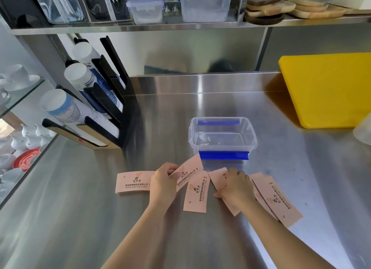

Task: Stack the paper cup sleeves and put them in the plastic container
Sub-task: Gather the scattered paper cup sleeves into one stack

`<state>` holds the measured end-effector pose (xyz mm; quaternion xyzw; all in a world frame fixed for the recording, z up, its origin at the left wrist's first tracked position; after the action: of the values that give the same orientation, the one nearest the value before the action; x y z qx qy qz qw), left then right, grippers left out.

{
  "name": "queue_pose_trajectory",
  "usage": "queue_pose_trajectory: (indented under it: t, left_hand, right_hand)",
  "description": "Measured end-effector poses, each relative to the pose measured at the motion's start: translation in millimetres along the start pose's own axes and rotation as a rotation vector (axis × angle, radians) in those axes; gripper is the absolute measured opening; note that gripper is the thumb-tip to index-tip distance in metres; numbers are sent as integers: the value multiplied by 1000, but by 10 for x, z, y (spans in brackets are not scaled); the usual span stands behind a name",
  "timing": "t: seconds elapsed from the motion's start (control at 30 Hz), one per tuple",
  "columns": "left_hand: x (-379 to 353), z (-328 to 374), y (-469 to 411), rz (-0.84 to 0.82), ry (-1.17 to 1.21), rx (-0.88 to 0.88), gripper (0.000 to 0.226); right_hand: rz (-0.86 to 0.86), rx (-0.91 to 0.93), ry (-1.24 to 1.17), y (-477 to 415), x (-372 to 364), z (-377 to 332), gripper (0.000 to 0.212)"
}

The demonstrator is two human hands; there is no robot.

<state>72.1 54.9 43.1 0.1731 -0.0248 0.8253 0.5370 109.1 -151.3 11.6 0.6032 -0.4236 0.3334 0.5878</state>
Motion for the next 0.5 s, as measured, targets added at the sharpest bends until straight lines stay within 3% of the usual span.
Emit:
queue_pose_trajectory:
  t: [0.1,0.27,0.37,0.5]
  left_hand:
    - [-27,-4,13,1,-10,5,14]
    - [-91,12,5,-32,-38,-4,16]
    - [-118,31,-9,-45,-60,-15,18]
    - [-147,29,-40,-75,-57,-14,19]
  right_hand:
    - [-103,-50,-124,-24,-36,51,80]
    - [-97,56,-368,-71,62,77,11]
    - [-58,105,-546,-60,184,91,21]
    - [-28,212,-541,-54,304,14,16]
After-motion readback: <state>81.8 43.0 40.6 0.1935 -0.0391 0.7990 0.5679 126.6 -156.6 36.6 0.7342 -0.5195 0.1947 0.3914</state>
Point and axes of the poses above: each hand's wrist, its own y-axis away from the middle knuckle, its own x-axis out of the back of the hand, z = x × y, the point moved 7 cm from there along -y, towards the middle knuckle, and after that the axes turned 12 degrees about y, right-handed, at the moved point
